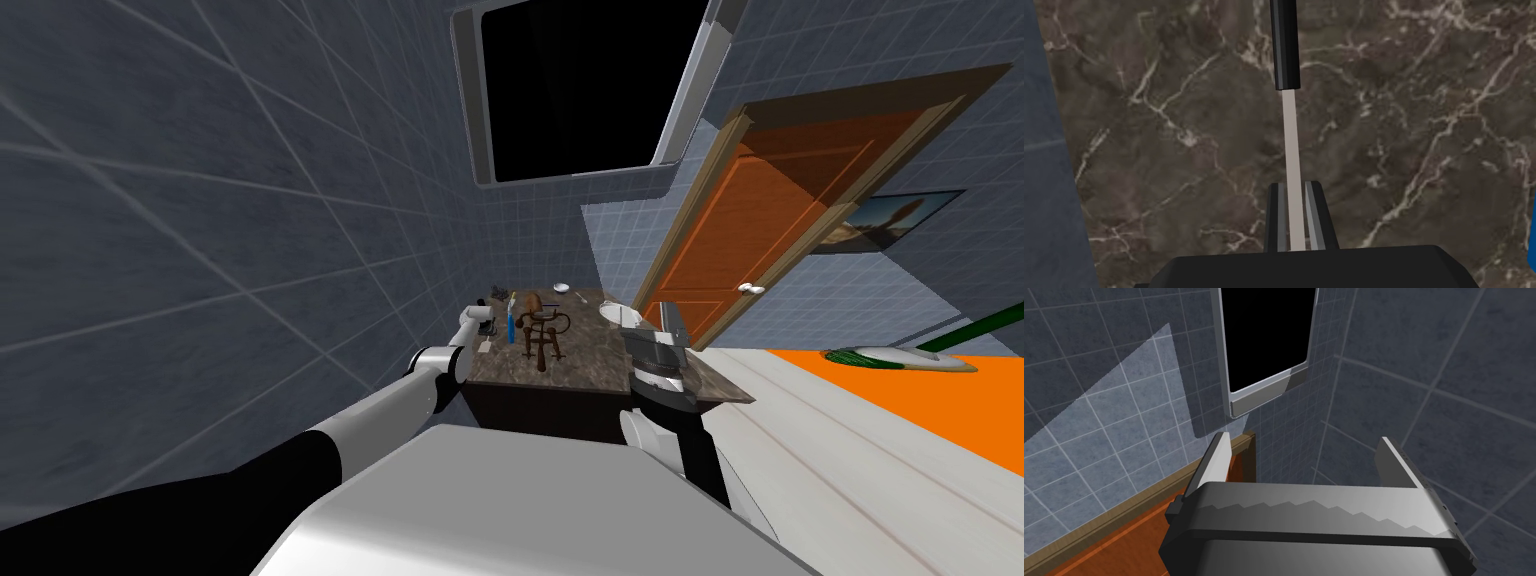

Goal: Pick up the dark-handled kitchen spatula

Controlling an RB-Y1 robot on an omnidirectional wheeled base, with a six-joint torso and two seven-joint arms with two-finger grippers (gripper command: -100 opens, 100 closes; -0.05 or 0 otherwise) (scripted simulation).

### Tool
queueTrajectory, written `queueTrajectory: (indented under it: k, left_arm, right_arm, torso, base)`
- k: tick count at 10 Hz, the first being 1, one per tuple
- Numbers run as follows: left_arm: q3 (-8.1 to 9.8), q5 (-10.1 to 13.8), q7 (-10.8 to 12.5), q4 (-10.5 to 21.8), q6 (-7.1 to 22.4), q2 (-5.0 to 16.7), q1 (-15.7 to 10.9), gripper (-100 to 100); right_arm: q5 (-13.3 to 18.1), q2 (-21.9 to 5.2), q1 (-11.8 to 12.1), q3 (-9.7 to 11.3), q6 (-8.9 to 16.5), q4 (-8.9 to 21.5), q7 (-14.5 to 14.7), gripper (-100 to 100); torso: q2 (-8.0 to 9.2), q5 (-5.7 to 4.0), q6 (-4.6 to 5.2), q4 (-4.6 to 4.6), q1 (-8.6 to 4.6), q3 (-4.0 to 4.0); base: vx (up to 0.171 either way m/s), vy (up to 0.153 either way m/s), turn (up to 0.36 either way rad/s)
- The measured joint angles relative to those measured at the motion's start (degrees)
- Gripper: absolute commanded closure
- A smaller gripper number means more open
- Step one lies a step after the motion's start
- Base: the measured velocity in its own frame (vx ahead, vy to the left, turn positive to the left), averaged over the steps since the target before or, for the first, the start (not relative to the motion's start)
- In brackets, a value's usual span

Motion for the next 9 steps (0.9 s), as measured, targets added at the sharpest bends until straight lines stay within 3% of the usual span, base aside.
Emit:
queueTrajectory:
  k: [1, 2, 3, 9]
  left_arm:
    - [0.0, 0.0, 0.0, 0.0, 0.0, 0.0, 0.0, 100]
    - [0.0, 0.0, 0.0, 0.0, 0.0, 0.0, 0.0, 0]
    - [0.0, 0.0, 0.0, 0.0, 0.0, 0.0, 0.0, 100]
    - [0.79, 0.2, 0.3, 9.9, -3.4, 2.2, -6.1, 100]
  right_arm:
    - [0.0, 0.0, 0.0, 0.0, 0.0, 0.0, 0.0, 0]
    - [0.0, 0.0, 0.0, 0.0, 0.0, 0.0, 0.0, 0]
    - [0.0, 0.0, 0.0, 0.0, 0.0, 0.0, 0.0, 0]
    - [0.0, 0.0, 0.0, 0.0, 0.0, 0.0, 0.0, 0]
  torso:
    - [0.0, 0.0, 0.0, 0.0, 0.0, 0.0]
    - [0.0, 0.0, 0.0, 0.0, 0.0, 0.0]
    - [0.0, 0.0, 0.0, 0.0, 0.0, 0.0]
    - [0.09, -0.01, 0.01, 0.03, -0.03, 0.06]
  base:
    - [0.0, 0.0, 0.0]
    - [0.0, 0.0, 0.0]
    - [-0.001, 0.003, -0.01]
    - [-0.012, -0.002, 0.003]
